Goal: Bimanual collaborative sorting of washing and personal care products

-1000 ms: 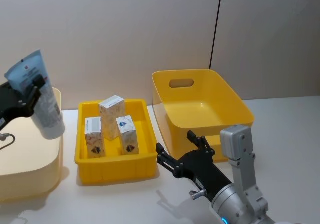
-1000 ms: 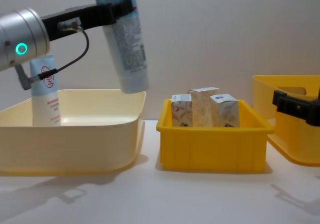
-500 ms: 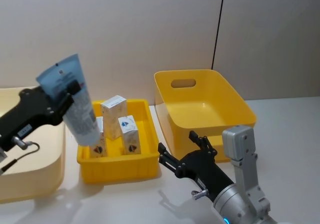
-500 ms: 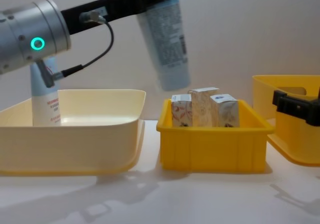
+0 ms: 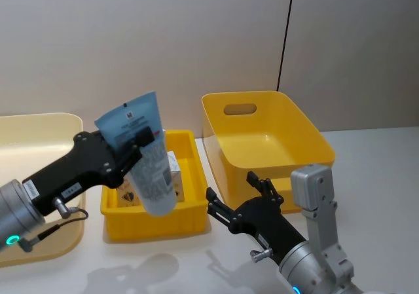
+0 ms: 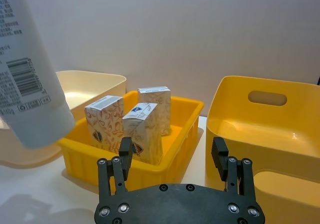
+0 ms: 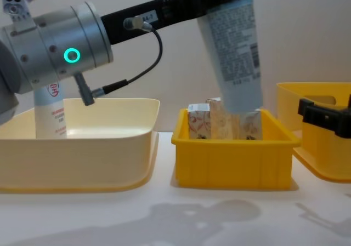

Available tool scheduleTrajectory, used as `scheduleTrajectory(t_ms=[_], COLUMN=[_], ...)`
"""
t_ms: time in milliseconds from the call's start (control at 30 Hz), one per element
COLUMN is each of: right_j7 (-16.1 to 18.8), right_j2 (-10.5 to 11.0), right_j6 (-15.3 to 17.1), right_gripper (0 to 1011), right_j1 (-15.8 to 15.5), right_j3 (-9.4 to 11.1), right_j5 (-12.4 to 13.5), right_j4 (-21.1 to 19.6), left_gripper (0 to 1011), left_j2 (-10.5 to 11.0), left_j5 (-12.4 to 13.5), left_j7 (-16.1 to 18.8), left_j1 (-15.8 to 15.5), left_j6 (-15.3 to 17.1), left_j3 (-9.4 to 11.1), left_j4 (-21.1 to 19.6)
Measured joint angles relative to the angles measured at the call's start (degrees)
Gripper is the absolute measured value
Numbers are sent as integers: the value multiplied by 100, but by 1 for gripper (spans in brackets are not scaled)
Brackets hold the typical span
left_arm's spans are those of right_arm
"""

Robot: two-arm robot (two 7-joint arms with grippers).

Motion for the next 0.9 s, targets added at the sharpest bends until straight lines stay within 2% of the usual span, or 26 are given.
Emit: scheduleTrajectory(t_ms=[333, 700, 900], right_j7=[366, 1165, 1656], right_j2=[102, 400, 676], right_j6=[27, 255, 477], right_gripper=[1001, 1001, 1001], right_j1=[-22, -153, -299], right_j3=[52, 271, 476], right_j5=[223, 973, 1484], right_j4=[-110, -380, -572], left_gripper=[202, 203, 203], left_j2=[-27, -42, -44], left_j5=[-60, -89, -97], left_j7=[-190, -285, -307], left_j1=[-6, -13, -13], left_j6=[15, 24, 26], left_j3=[150, 224, 242], left_j4=[-18, -28, -31])
